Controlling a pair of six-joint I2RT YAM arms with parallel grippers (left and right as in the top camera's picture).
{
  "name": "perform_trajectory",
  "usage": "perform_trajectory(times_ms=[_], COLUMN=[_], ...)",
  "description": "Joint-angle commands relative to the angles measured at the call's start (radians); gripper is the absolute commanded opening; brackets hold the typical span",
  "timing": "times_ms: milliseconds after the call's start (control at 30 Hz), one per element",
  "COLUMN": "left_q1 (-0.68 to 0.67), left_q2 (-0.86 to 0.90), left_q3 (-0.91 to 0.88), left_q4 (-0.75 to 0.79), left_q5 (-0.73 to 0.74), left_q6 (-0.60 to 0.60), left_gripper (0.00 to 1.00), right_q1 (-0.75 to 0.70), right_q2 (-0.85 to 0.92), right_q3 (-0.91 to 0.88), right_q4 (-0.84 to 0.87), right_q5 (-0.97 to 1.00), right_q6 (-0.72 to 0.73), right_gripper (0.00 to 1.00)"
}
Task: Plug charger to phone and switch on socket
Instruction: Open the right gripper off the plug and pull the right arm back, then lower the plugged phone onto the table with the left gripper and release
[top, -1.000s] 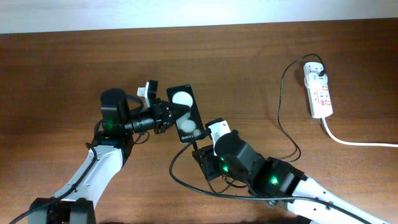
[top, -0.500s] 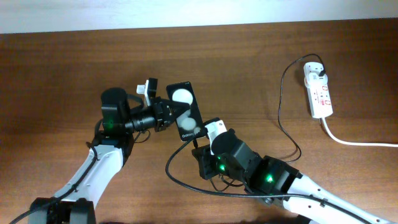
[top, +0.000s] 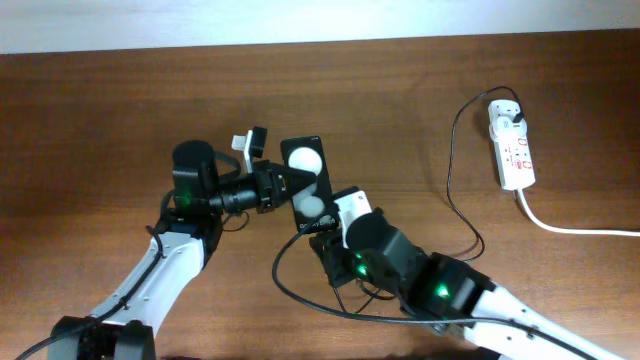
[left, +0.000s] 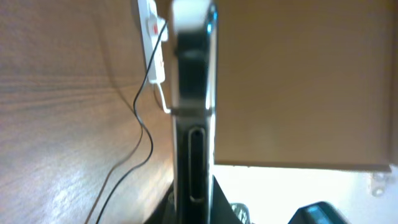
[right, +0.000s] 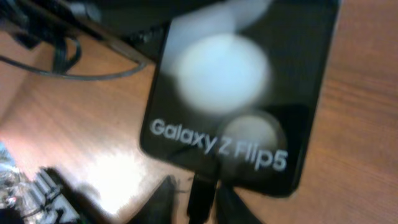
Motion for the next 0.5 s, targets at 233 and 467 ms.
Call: perform_trajectory(times_ms=[233, 467], left_q1=[-0.141, -0.22], left_q2=[-0.006, 0.281], left_q3=[0.093, 0.553], left_q4=[-0.135, -0.59], left_q5=[-0.314, -0.413], left_q6=[0.234, 0.495], left_gripper=[0.0, 0.0], right_q1=[-0.008, -0.008], right_q2=[-0.484, -0.724], right_q3=[0.032, 0.032], right_q4=[-0.357, -0.594], right_q5=[0.157, 0.246], right_q6=[-0.018, -0.009], right_gripper=[0.68, 0.76])
